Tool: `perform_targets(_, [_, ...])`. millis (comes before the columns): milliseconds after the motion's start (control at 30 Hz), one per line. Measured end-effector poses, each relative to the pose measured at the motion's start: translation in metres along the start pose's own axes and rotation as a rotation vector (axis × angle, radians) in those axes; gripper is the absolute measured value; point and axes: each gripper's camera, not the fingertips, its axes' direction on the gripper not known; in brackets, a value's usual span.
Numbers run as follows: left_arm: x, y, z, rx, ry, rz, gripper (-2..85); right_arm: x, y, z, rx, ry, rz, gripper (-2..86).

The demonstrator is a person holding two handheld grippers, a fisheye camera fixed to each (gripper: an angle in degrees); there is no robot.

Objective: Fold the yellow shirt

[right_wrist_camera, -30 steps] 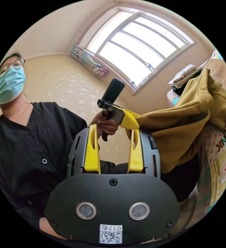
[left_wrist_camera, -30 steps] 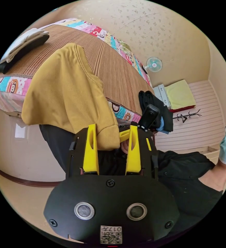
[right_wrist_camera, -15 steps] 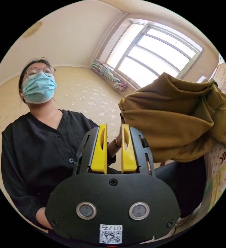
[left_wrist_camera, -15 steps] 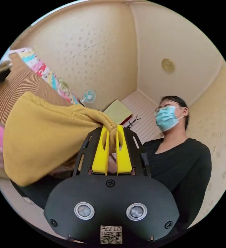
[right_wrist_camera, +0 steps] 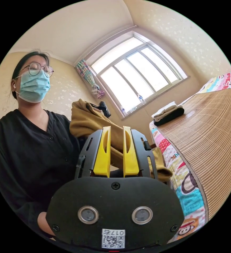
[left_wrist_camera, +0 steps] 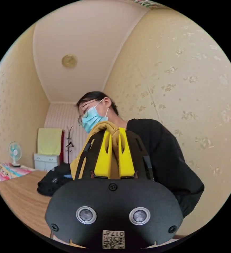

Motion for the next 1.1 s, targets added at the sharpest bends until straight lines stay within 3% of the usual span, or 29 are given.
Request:
perform_targets(133, [-0.005,0.008,-0.004,0.259,0.281,0.1,3.9,-0.014,-0.002,0.023,-0.117,0.077,-0.031,7.4])
perform_targets(367, [0.002,0.0,0.025,0.277,0.375,0.124,3.8,-0.043,0.006,0.088,-0.482,0.247,-0.114,9.4])
perform_targets(467, [0.011,-0.006,0.041,0.273,0.437,0.163,3.8,-0.058,0.004,0.092,-0.396,0.319,-0.111,11.1])
perform_targets(533, [0.017,-0.009,0.05,0.263,0.448,0.176,3.8,-0.067,0.0,0.082,-0.292,0.257,-0.114,11.4])
perform_targets(667, [0.019,-0.006,0.062,0.267,0.469,0.172,3.8,-0.078,-0.002,0.087,-0.341,0.262,-0.13,11.4])
perform_targets(933, [0.01,0.003,0.085,0.296,0.511,0.193,3.8,-0.1,-0.001,0.074,-0.178,0.449,-0.05,15.2])
perform_targets(1100, [-0.013,0.013,0.101,0.298,0.529,0.174,3.8,-0.116,-0.007,0.092,-0.17,0.315,-0.088,10.1])
